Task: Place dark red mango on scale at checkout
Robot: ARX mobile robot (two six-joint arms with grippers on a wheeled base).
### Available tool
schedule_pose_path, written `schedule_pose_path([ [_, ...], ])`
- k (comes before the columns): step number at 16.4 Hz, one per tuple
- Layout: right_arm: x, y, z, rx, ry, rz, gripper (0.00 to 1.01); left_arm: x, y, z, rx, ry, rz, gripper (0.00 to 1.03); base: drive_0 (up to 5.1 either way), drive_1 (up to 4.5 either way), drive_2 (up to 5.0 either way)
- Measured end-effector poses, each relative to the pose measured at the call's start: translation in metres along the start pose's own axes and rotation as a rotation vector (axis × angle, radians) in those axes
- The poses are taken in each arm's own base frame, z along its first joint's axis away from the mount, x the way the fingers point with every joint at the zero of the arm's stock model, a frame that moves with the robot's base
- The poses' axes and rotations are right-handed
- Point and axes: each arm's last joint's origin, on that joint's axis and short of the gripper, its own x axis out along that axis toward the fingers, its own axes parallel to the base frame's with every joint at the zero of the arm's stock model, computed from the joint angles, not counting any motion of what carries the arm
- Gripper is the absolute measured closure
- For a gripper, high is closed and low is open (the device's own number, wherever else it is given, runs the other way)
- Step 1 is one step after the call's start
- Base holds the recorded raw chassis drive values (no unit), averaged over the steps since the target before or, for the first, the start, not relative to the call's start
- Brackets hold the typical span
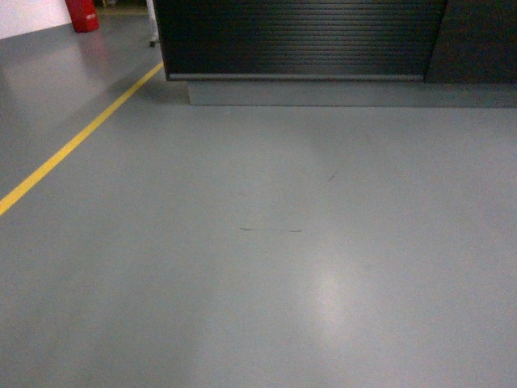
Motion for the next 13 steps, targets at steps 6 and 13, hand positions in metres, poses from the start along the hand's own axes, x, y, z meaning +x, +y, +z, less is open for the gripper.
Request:
schedule_pose_path([
  [6, 0.0000, 0.0000, 0.0000, 0.000, 0.000, 0.000, 0.03, 0.0000, 0.0000, 0.0000, 0.000, 0.000, 0.000, 0.05, 0.0, 0.00, 0.0],
  [13, 0.0000, 0.0000, 0.0000, 0.000, 0.000, 0.000, 0.03, 0.0000, 0.0000, 0.0000, 0.000, 0.000, 0.000, 0.05, 0.0, 0.00, 0.0],
])
